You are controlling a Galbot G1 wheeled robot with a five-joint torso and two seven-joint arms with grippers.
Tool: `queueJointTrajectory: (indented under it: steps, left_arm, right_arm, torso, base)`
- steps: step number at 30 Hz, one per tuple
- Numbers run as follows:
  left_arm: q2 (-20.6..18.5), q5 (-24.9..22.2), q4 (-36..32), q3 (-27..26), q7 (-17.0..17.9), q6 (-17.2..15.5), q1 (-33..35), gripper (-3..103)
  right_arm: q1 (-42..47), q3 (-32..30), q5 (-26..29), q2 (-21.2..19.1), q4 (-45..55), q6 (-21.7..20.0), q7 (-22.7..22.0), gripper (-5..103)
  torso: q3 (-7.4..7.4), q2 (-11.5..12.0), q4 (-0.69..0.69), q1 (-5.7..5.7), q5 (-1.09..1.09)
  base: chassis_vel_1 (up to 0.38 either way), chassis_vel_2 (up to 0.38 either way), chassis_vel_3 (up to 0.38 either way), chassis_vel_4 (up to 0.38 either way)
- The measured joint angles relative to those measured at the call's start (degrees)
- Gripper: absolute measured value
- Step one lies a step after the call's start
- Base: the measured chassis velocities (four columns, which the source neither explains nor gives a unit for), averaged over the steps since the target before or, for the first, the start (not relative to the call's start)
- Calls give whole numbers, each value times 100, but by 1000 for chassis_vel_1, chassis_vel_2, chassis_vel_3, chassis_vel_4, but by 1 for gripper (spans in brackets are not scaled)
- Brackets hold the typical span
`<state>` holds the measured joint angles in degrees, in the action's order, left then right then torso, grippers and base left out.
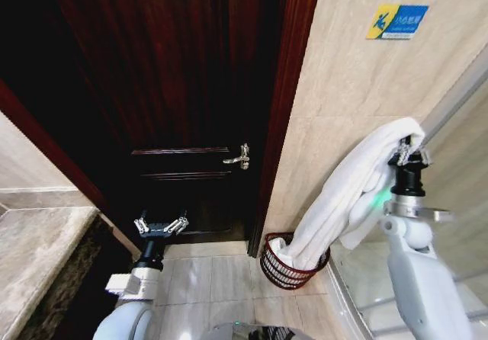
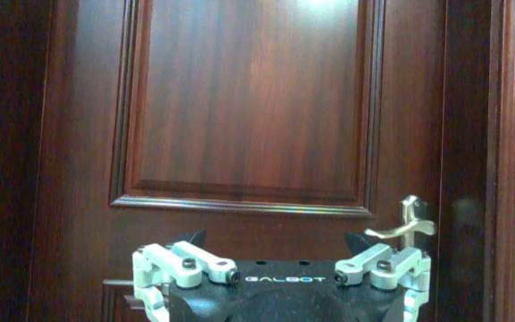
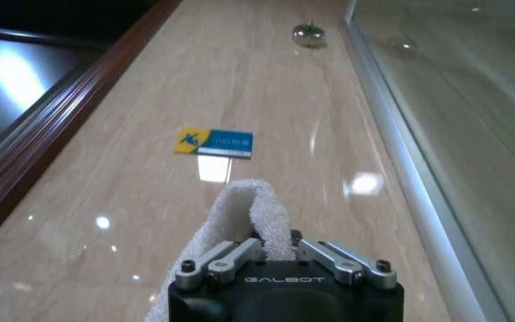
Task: Discard the used towel into the hamper.
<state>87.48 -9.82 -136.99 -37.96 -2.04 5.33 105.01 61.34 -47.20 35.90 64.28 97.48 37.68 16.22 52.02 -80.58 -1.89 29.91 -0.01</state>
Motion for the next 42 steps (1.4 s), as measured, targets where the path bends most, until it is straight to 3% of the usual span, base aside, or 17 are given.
queueJointTrajectory:
  steps: [11, 42]
  left_arm:
    - [0, 0, 0, 0, 0, 0, 0, 100]
    - [0, 0, 0, 0, 0, 0, 0, 100]
  right_arm:
    - [219, 112, -243, 388, -386, 217, 82, 5]
    - [519, 316, -501, 803, -942, 599, 207, 5]
  torso:
    - [0, 0, 0, 0, 2]
    - [0, 0, 0, 0, 2]
  base:
    - [0, 0, 0, 0]
    - [0, 0, 0, 0]
